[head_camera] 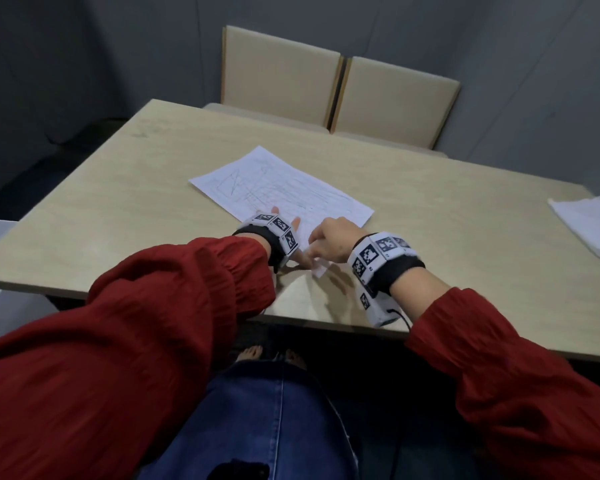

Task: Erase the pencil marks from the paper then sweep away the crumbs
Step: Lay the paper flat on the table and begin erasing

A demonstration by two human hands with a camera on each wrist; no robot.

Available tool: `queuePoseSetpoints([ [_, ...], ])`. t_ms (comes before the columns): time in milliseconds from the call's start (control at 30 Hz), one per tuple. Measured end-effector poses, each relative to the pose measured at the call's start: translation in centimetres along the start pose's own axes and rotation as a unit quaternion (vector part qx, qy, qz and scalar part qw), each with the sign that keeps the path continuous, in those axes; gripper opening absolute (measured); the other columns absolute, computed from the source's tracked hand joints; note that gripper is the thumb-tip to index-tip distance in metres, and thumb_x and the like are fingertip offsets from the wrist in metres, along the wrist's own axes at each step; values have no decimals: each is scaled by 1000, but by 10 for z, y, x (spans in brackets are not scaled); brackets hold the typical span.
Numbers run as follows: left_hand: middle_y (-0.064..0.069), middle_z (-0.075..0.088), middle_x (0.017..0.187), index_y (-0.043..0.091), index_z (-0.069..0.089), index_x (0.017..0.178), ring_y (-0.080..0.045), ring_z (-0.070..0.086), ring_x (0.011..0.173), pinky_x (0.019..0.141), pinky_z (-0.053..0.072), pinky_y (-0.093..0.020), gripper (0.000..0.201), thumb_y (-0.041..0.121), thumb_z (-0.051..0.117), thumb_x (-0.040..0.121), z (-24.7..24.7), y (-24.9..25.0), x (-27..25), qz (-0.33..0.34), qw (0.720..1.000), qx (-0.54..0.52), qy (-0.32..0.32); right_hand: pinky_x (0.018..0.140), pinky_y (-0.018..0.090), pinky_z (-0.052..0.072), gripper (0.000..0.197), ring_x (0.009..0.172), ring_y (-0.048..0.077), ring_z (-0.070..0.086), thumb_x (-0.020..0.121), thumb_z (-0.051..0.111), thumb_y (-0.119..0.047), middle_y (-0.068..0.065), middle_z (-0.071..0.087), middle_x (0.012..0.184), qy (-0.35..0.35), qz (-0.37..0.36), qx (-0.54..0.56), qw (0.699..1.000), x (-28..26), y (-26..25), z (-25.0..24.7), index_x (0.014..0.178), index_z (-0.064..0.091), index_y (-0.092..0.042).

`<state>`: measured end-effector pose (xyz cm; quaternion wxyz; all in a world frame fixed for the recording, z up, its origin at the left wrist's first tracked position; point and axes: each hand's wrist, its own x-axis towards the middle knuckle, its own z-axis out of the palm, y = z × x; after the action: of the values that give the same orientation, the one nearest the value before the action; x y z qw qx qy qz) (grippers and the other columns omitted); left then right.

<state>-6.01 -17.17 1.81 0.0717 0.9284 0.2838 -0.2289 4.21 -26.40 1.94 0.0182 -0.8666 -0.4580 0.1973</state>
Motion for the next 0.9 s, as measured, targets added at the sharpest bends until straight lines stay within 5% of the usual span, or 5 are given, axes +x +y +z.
queuePoseSetpoints([
  [233,-17,-2,161,35,7,154,-42,16,145,112,22,-55,124,97,43,53,11,-9,30,-6,1000,5,-11,70,34,58,13,84,25,65,72,69,-18,5,70,87,78,26,-33,996,12,33,-16,84,74,-14],
  [367,-4,66,102,22,61,83,-27,61,97,85,50,-38,57,76,48,73,-8,-9,41,33,998,38,34,76,36,57,15,87,26,65,76,74,-19,7,70,93,93,30,-28,995,16,51,-18,89,73,-10],
  [467,-7,68,105,11,70,103,-27,63,100,80,51,-35,43,49,69,83,-28,1,43,64,996,35,58,78,31,52,18,93,27,63,79,73,-18,11,68,96,105,24,-22,994,16,59,-22,93,73,-5],
  [733,-3,17,161,32,29,151,-32,23,145,114,27,-52,99,64,74,69,-29,39,64,130,991,37,-3,64,22,40,9,74,17,56,77,71,-7,9,67,84,148,3,52,988,16,69,-28,85,73,-5],
  [900,3,-17,161,43,7,153,-27,-13,149,118,6,-58,112,65,75,67,-19,40,76,158,987,12,-32,64,29,49,19,76,25,64,76,55,2,11,70,81,137,-42,45,989,22,58,-23,82,73,-2],
])
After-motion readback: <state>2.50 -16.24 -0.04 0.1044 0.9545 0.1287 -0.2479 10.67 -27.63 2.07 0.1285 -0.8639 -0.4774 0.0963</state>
